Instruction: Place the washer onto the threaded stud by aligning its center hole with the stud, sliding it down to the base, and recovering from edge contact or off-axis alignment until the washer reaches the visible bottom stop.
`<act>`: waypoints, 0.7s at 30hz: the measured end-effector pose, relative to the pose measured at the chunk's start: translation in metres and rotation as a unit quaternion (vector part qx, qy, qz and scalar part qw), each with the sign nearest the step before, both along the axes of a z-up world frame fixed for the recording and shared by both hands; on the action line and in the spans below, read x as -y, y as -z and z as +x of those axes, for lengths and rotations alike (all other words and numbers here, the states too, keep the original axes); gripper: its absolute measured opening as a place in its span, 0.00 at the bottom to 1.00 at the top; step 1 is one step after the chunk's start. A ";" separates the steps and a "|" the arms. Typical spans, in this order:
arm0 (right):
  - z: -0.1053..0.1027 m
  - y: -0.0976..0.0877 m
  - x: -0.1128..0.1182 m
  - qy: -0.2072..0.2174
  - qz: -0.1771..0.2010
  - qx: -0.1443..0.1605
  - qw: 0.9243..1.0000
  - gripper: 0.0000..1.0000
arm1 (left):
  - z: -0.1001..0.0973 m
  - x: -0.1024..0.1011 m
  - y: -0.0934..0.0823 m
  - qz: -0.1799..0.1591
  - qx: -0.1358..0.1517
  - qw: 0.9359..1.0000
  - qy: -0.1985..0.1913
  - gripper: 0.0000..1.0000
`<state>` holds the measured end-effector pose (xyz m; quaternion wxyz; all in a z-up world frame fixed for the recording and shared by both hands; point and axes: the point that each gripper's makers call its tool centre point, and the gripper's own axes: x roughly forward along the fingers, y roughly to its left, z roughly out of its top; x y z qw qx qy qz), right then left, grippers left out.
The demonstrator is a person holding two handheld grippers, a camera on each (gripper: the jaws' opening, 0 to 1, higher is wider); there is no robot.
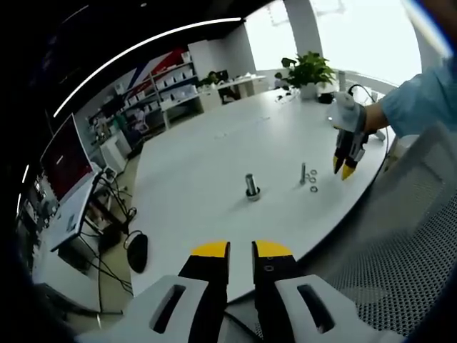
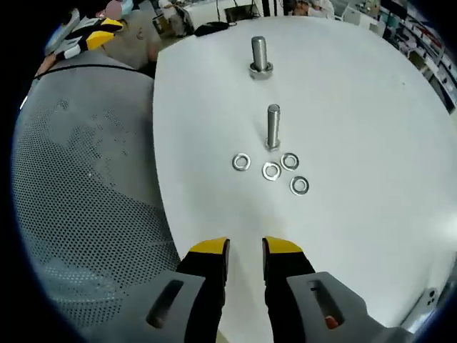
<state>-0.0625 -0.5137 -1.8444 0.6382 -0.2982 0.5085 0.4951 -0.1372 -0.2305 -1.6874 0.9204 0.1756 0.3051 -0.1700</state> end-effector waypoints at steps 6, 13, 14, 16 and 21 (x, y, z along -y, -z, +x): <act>0.003 0.001 -0.002 -0.004 -0.006 0.001 1.000 0.21 | 0.000 0.000 0.000 0.000 0.002 1.000 -0.001 0.10; 0.009 -0.001 -0.008 -0.003 -0.006 0.003 1.000 0.22 | 0.001 -0.001 -0.001 -0.001 0.003 1.000 -0.002 0.09; 0.010 0.000 -0.009 0.001 -0.003 0.002 1.000 0.22 | 0.001 -0.001 -0.002 -0.002 0.006 1.000 -0.002 0.09; 0.010 0.002 -0.011 0.004 -0.001 -0.001 1.000 0.21 | 0.002 -0.002 -0.002 -0.002 0.006 1.000 -0.004 0.09; 0.013 0.004 -0.017 -0.001 0.003 0.005 1.000 0.21 | 0.002 -0.003 -0.003 -0.004 0.009 1.000 -0.005 0.08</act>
